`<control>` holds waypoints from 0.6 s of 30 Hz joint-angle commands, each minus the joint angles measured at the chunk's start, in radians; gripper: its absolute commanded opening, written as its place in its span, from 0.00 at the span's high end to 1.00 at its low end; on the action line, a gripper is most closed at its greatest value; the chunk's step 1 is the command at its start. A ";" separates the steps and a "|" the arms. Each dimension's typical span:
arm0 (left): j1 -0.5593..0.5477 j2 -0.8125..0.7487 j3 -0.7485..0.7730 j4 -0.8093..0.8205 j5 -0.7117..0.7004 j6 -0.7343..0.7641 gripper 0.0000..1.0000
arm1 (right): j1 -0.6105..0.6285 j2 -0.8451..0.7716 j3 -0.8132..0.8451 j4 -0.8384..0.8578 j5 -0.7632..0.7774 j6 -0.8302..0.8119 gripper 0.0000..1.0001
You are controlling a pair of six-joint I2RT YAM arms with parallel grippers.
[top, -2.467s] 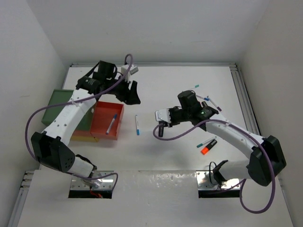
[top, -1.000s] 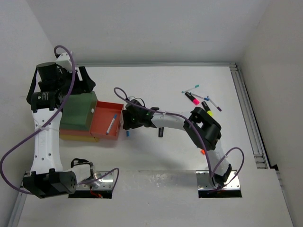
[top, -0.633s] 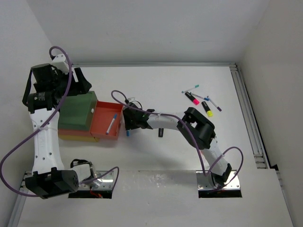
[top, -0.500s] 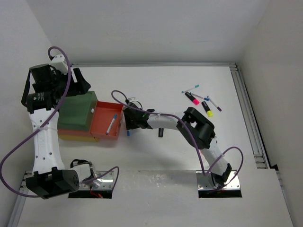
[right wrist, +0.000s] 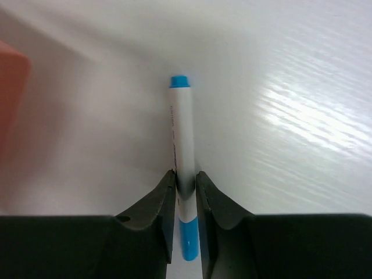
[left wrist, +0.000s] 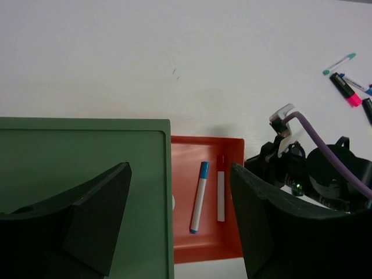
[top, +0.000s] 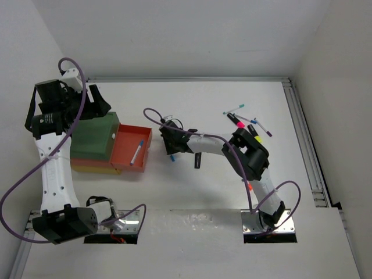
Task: Sort the stationery into containers
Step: Pick up the pen from the center of the board.
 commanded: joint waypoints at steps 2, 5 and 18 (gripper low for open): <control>0.019 0.007 0.045 -0.008 0.021 0.031 0.25 | -0.022 -0.039 0.005 -0.194 -0.032 -0.183 0.81; 0.017 0.013 0.048 -0.014 0.025 0.037 0.25 | -0.053 -0.025 0.032 -0.351 -0.088 -0.281 0.83; 0.016 0.022 0.042 -0.018 0.060 0.037 0.25 | -0.120 0.040 -0.001 -0.470 -0.081 -0.478 0.70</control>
